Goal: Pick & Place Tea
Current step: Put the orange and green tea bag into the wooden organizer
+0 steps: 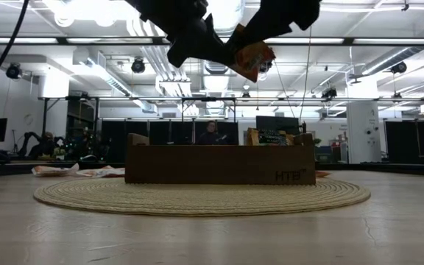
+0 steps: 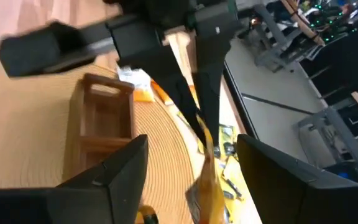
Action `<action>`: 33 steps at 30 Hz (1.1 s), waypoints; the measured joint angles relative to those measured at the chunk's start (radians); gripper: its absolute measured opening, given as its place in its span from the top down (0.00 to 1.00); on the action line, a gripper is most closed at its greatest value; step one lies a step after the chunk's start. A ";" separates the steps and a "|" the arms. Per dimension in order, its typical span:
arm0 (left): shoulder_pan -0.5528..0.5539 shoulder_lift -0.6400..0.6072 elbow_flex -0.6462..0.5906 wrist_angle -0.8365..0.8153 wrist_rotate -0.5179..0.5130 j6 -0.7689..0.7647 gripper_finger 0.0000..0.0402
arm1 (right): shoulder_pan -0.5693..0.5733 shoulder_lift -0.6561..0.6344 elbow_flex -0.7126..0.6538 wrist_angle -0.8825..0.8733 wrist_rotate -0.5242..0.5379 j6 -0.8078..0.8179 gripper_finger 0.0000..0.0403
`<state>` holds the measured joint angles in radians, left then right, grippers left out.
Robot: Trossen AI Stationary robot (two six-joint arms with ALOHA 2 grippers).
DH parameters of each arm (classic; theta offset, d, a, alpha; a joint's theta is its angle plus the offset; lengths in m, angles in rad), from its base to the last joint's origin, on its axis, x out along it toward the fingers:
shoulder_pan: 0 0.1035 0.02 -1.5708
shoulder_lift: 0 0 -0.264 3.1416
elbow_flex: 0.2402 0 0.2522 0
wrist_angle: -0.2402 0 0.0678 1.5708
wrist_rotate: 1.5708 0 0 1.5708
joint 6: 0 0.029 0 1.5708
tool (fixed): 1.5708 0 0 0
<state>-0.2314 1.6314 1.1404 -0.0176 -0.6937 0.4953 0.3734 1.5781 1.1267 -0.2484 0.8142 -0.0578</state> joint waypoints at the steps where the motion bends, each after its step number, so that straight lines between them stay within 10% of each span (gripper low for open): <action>1: 0.000 0.000 0.000 -0.002 0.000 0.000 1.00 | -0.005 0.004 0.000 0.011 0.000 -0.001 0.42; 20: 0.000 0.000 0.000 -0.010 -0.002 -0.004 1.00 | -0.018 0.006 0.006 0.014 -0.003 -0.006 0.95; 33: -0.001 0.000 0.000 -0.007 -0.048 0.008 1.00 | -0.019 0.005 0.008 0.014 -0.003 -0.005 0.98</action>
<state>-0.2325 1.6318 1.1404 -0.0249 -0.7420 0.5033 0.3542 1.5829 1.1351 -0.2340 0.8108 -0.0631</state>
